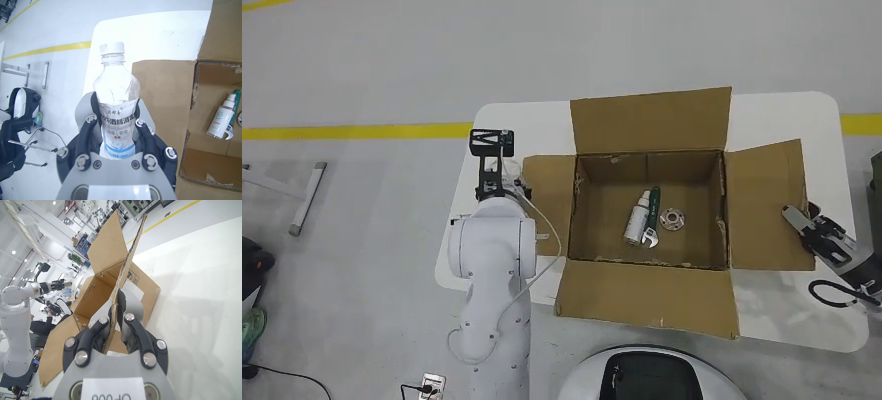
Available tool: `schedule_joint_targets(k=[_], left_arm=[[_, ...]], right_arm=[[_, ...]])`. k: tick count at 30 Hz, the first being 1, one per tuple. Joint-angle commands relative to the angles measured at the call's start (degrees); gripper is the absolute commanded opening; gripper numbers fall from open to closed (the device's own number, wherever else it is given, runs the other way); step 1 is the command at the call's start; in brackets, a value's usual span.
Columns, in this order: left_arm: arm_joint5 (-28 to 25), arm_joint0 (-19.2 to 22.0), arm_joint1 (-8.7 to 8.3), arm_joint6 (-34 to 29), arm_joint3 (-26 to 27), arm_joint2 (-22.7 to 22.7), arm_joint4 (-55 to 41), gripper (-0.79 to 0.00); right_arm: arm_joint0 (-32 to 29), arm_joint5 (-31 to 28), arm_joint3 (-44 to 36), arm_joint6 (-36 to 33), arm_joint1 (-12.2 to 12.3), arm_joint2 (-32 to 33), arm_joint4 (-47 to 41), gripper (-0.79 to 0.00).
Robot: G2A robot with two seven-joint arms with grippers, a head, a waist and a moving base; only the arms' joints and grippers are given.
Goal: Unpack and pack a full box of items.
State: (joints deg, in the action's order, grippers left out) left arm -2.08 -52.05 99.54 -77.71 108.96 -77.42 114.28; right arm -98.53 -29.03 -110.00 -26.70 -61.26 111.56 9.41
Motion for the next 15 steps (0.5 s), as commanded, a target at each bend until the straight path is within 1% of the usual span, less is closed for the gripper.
schedule_joint_targets(k=[1, 6, 15], left_arm=[[-0.36, -0.14, -0.04, 0.0, -0.51, -0.2, -0.02, -0.785], [-1.48, -0.56, -0.09, -0.18, -1.54, -0.31, -0.79, -0.785], [-0.08, -0.58, 0.01, 0.18, -3.32, 0.02, -1.47, -0.785]], right_arm=[[0.11, 0.0, 0.0, 0.02, 0.0, -0.15, -0.05, -0.785], [0.39, 0.01, 0.09, -0.01, 0.04, -0.36, 0.02, -0.785], [0.99, 0.03, 0.72, -0.27, 0.09, -1.26, 0.43, -0.785]])
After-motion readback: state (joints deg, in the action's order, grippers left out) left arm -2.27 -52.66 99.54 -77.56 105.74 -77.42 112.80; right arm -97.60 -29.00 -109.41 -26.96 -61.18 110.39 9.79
